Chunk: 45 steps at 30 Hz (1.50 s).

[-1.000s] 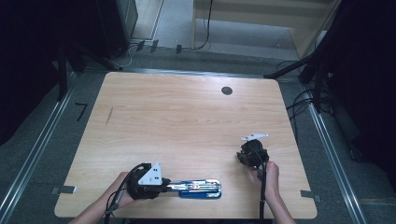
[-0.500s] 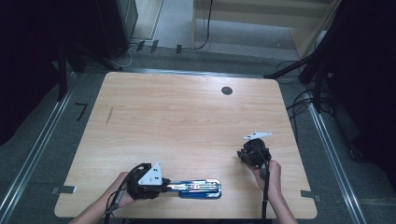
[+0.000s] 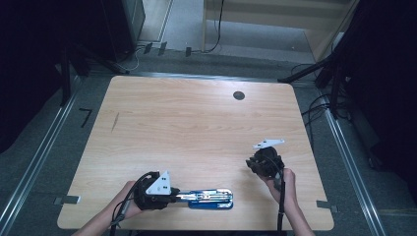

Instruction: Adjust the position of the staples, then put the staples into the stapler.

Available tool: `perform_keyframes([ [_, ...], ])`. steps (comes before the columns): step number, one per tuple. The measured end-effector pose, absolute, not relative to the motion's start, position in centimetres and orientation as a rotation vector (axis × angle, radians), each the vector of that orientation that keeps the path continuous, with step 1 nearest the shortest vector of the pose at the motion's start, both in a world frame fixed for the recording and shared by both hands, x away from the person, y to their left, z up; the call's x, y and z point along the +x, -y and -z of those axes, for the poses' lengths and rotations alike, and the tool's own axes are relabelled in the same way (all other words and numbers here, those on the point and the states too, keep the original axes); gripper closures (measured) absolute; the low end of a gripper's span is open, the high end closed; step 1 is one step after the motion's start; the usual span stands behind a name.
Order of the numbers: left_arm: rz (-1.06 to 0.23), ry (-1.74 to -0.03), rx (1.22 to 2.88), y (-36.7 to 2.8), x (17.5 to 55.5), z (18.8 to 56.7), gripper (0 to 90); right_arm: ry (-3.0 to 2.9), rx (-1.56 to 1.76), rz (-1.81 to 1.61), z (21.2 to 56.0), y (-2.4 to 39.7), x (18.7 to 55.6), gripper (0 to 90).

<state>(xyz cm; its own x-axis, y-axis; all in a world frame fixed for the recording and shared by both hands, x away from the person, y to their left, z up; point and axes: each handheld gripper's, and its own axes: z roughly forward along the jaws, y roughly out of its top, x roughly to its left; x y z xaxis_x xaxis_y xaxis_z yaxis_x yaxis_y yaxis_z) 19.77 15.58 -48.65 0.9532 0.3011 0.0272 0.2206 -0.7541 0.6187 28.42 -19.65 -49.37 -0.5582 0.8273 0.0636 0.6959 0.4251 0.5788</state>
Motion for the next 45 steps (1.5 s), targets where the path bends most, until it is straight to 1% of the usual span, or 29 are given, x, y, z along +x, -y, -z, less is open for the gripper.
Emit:
perform_keyframes([
  [8, -0.164, -0.360, 2.455, -15.6, 19.8, 48.6, 75.7, -2.482, 1.274, -0.839, 48.8, 18.5, 27.9, 79.7],
  [28, -0.163, -0.368, 2.456, -15.6, 19.8, 48.6, 75.7, -2.522, 1.186, -0.879, 47.8, 17.8, 27.2, 79.6],
  [45, -0.163, -0.367, 2.455, -15.4, 19.8, 48.6, 75.7, -2.576, 1.063, -0.919, 46.9, 16.1, 26.1, 79.6],
])
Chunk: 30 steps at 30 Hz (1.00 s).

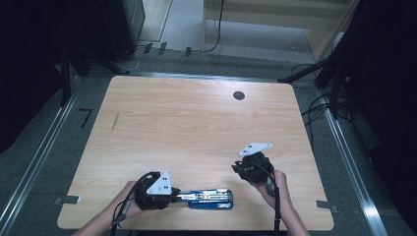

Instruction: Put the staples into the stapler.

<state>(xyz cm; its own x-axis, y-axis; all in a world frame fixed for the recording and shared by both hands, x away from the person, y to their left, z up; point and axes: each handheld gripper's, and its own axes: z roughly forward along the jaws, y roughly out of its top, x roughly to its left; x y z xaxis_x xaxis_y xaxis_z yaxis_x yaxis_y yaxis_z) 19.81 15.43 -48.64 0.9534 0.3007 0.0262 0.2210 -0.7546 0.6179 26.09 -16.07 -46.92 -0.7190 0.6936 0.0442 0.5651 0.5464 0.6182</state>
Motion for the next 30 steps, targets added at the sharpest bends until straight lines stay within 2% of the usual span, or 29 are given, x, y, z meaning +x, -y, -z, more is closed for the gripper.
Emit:
perform_keyframes([
  [30, -0.163, -0.369, 2.453, -15.4, 19.8, 48.7, 75.7, -2.647, 0.855, -0.975, 45.6, 12.8, 24.1, 79.7],
])
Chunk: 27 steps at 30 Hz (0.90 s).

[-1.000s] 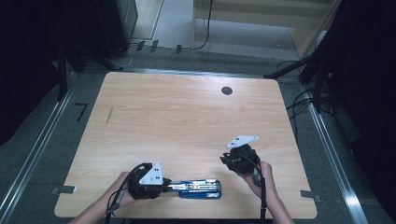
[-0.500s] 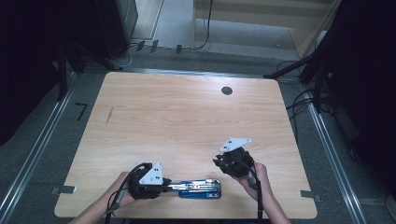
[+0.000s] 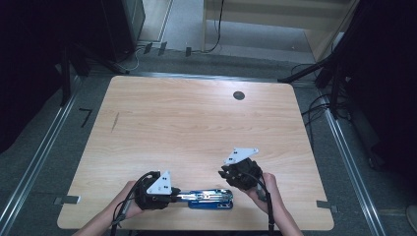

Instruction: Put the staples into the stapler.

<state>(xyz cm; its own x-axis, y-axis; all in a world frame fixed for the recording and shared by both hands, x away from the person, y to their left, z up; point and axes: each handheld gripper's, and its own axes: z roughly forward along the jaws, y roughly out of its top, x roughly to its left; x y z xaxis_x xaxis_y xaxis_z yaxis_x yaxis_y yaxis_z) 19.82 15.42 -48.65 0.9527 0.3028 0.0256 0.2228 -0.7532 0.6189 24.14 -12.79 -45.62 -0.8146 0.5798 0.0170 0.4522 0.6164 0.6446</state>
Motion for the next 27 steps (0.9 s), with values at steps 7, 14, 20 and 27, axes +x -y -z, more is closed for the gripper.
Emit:
perform_keyframes([
  [7, -0.166, -0.369, 2.454, -15.4, 19.8, 48.7, 75.6, -2.668, 0.785, -1.021, 45.5, 12.2, 23.6, 79.7],
  [14, -0.164, -0.368, 2.452, -15.4, 19.8, 48.7, 75.6, -2.724, 0.703, -1.054, 46.0, 11.5, 23.2, 79.6],
  [20, -0.166, -0.367, 2.455, -15.4, 19.9, 48.6, 75.6, -2.777, 0.620, -1.068, 46.6, 11.3, 22.9, 79.7],
  [27, -0.165, -0.368, 2.454, -15.4, 19.9, 48.6, 75.5, -2.842, 0.536, -1.065, 47.6, 11.1, 22.7, 79.7],
])
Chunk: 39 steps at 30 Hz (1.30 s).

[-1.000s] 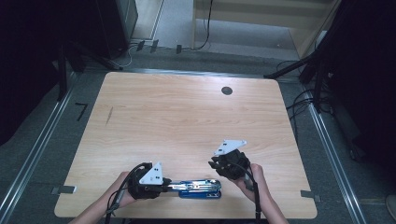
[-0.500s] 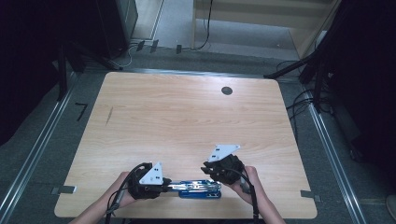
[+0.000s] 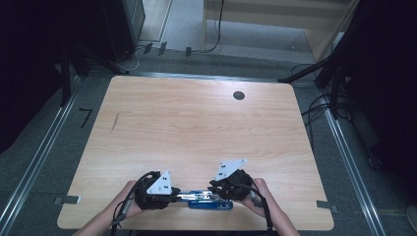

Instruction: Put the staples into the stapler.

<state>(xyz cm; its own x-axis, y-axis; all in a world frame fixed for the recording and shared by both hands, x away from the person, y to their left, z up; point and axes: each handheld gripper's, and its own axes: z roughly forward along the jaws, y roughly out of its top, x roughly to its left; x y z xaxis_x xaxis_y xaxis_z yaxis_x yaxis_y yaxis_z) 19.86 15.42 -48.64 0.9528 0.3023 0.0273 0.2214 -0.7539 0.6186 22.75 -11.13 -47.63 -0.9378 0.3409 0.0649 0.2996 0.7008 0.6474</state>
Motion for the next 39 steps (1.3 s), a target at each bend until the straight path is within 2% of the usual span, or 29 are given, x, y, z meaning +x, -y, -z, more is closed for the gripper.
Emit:
perform_keyframes([
  [39, -0.162, -0.365, 2.453, -15.4, 20.0, 48.7, 75.4, -2.902, 0.295, -1.113, 48.8, 12.3, 22.6, 79.6],
])
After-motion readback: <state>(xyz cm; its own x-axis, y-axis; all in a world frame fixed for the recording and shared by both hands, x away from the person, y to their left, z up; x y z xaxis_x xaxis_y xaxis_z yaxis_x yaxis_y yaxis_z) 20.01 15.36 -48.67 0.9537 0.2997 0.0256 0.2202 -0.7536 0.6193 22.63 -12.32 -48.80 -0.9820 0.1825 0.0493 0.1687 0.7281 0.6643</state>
